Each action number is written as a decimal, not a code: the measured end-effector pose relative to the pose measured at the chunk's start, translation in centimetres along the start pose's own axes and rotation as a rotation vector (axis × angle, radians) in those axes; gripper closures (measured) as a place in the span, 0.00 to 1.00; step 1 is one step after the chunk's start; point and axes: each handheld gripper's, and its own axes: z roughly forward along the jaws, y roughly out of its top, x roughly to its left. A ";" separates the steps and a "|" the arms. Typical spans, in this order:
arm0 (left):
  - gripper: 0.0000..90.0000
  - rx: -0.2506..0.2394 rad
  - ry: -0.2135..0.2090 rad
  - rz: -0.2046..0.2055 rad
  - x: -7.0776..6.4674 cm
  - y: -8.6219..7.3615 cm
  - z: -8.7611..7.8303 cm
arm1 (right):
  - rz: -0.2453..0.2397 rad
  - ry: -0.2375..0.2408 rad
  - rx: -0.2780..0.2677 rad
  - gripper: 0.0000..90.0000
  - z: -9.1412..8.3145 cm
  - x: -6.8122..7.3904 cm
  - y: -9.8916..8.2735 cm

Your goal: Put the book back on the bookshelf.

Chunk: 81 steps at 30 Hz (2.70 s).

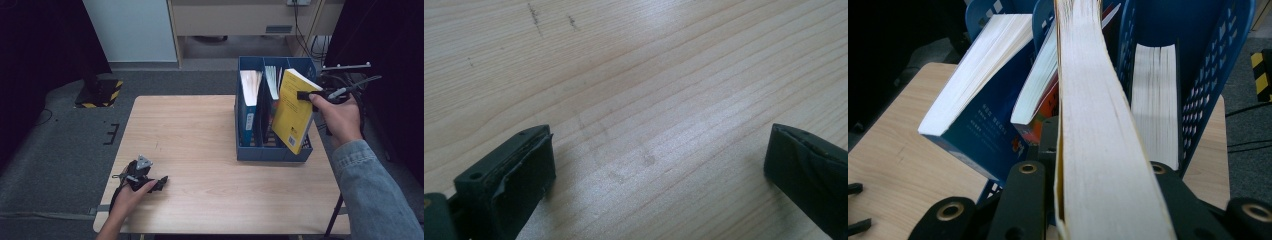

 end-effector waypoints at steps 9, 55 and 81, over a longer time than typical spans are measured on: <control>0.00 0.000 0.000 0.000 0.0 0.0 0.0 | 0.009 -0.041 -0.001 0.83 1.9 0.7 1.0; 0.00 0.001 -0.005 0.006 0.0 0.1 0.0 | 0.058 -0.089 -0.029 0.83 8.7 0.9 0.9; 0.00 -0.003 -0.007 0.007 0.0 0.1 0.1 | 0.072 -0.098 -0.015 0.82 10.6 0.6 -1.2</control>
